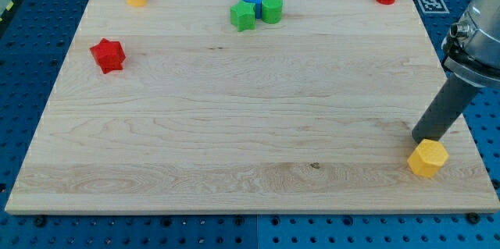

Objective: Move the yellow heart towards the red star

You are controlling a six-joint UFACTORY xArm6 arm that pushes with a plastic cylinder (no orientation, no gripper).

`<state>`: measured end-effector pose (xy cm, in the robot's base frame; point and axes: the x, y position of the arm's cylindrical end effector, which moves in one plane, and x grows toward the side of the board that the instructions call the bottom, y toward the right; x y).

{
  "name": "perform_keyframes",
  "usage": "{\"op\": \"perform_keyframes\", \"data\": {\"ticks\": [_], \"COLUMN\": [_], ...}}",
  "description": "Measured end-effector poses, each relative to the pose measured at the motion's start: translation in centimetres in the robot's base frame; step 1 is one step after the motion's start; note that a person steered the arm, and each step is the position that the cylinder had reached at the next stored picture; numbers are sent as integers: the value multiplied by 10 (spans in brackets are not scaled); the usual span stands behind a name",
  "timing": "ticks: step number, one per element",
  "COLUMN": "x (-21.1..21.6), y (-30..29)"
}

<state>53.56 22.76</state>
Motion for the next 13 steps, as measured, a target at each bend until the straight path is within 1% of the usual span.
{"op": "perform_keyframes", "data": {"ticks": [1, 2, 3, 4, 7, 8, 10, 11, 12, 13], "x": [-3, -15, -29, -49, -131, -164, -251, -284, -315, -342], "y": [-4, -24, -62, -113, -245, -281, -334, -334, -355, -391]}}
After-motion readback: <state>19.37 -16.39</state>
